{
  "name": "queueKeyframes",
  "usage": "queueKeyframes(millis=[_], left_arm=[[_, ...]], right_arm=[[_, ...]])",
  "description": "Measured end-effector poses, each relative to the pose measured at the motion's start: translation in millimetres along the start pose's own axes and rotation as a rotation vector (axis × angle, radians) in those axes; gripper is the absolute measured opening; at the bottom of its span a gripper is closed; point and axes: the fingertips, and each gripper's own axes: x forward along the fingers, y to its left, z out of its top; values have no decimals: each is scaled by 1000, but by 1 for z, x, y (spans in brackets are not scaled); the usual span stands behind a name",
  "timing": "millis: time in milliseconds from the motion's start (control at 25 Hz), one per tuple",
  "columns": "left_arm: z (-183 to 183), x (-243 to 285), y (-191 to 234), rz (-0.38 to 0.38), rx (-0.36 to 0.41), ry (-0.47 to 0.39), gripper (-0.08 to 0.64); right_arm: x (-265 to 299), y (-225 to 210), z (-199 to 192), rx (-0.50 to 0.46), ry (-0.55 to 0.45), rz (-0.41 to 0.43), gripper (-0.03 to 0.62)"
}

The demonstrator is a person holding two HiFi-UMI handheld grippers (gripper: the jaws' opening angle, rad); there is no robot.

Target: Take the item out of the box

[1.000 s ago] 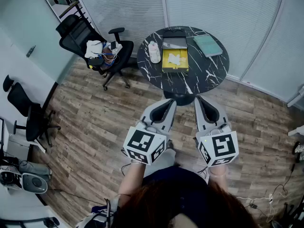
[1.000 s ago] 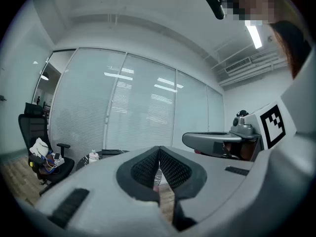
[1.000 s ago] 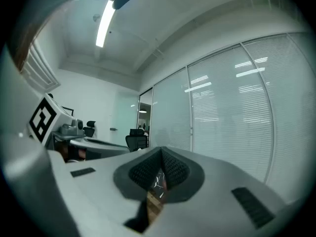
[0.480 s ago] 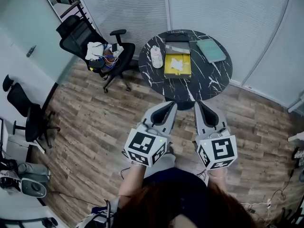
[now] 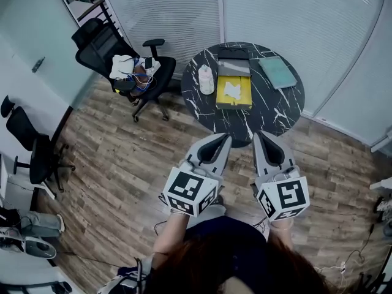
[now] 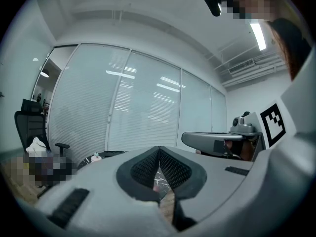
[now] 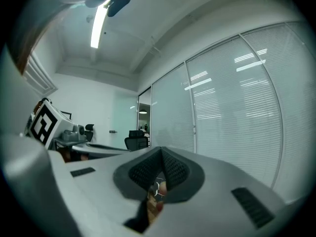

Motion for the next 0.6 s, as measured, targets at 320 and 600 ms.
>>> queueKeyframes(millis=[320, 600], left_arm=[[6, 15, 35, -18, -8, -14, 26], [7, 26, 56, -44, -24, -22, 26]], right_arm=[[42, -2, 3, -10, 6, -12, 23], [65, -1, 3, -32, 14, -27, 23]])
